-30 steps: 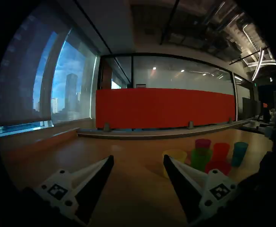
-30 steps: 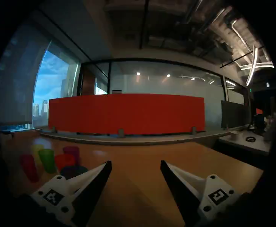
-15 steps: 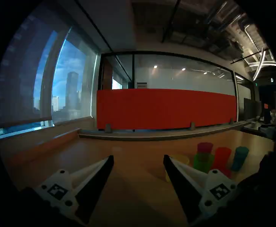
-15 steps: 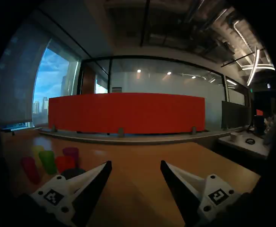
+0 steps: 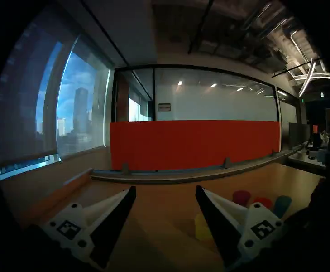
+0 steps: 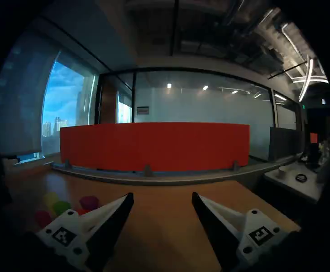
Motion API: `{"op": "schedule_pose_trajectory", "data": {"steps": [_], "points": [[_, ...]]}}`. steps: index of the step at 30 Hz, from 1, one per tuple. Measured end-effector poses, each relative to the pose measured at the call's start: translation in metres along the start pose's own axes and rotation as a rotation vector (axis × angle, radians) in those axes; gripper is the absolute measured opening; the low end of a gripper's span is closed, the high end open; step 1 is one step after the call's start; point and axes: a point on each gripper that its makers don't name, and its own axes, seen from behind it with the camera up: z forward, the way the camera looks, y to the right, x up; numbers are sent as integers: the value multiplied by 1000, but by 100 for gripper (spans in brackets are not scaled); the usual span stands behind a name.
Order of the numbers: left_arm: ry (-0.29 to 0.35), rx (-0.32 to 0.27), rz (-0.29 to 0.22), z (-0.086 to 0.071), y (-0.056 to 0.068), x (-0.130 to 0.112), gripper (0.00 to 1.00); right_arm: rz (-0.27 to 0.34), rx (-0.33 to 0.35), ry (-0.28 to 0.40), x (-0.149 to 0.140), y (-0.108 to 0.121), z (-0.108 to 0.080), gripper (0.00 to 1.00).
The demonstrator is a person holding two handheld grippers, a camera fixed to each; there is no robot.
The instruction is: Pour water
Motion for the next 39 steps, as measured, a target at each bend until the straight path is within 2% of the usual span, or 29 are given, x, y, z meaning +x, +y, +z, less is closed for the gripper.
{"op": "schedule_pose_trajectory", "data": {"steps": [5,11,17,22,32,39], "points": [[4,-19,22,8,1,31,97,-1,10,-4,27,1,6,99],[-6,-31,49,17,2,58,97,-30,25,0,56,-2,9,100],[-28,-76,23,23,14,74,97,-47,24,4,81,-4,11,99],[-26,-92,-2,27,17,87,97,-45,14,11,92,1,12,100],[-55,-122,-15,30,19,83,97,-31,38,-1,87,4,13,99],[-76,-189,-23,29,27,79,97,-27,128,0,89,-8,12,100]]}}
